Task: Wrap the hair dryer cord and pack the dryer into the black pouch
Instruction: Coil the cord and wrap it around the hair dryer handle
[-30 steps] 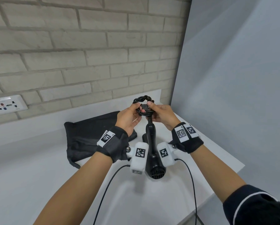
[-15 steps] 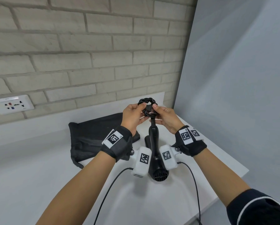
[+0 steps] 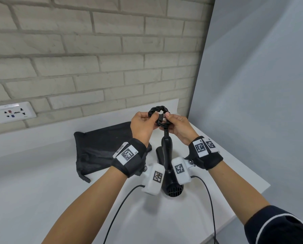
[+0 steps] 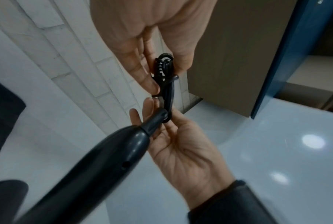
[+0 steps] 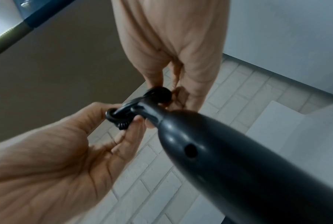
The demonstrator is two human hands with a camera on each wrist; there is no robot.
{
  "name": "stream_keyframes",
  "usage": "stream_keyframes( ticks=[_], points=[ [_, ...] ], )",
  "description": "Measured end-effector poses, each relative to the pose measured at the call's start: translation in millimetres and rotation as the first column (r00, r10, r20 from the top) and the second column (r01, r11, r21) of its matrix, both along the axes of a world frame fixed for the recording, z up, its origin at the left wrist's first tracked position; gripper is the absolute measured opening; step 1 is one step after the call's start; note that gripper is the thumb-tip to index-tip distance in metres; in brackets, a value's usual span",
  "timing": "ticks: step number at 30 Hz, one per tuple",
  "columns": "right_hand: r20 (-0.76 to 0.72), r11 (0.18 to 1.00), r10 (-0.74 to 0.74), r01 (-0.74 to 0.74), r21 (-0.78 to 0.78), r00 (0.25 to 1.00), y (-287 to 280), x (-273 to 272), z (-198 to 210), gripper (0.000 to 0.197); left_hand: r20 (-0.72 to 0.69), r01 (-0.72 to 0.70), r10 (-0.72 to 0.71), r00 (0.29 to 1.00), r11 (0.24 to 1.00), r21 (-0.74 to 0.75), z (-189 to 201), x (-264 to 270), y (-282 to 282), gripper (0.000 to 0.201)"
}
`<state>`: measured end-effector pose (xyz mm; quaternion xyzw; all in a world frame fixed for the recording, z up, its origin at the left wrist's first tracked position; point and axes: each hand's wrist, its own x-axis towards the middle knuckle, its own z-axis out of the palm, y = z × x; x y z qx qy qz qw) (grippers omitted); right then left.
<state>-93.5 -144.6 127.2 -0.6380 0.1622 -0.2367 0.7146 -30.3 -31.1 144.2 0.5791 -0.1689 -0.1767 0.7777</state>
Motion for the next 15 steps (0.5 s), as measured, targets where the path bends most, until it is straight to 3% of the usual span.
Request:
stream_keyframes(
  ticks=[6, 11, 15],
  points=[
    [0.033, 0.972, 0.096, -0.101, 0.213, 0.995, -2, -2, -2, 0.027, -0.212, 0.164, -0.184, 0.96, 0.981, -0.106, -3, 6, 5, 0.009],
    [0.033, 0.955, 0.093, -0.098, 0.281, 0.995, 1, -3, 2, 0.024, -0.195, 0.324, -0.345, 0.918, 0.937, -0.131, -3, 6, 5, 0.027],
    [0.014, 0.976, 0.035, -0.037, 0.213, 0.999, 0, 0, 4, 0.026, -0.154, 0.388, -0.381, 0.912, 0.922, 0.019, -14, 6, 9, 0.026]
  ],
)
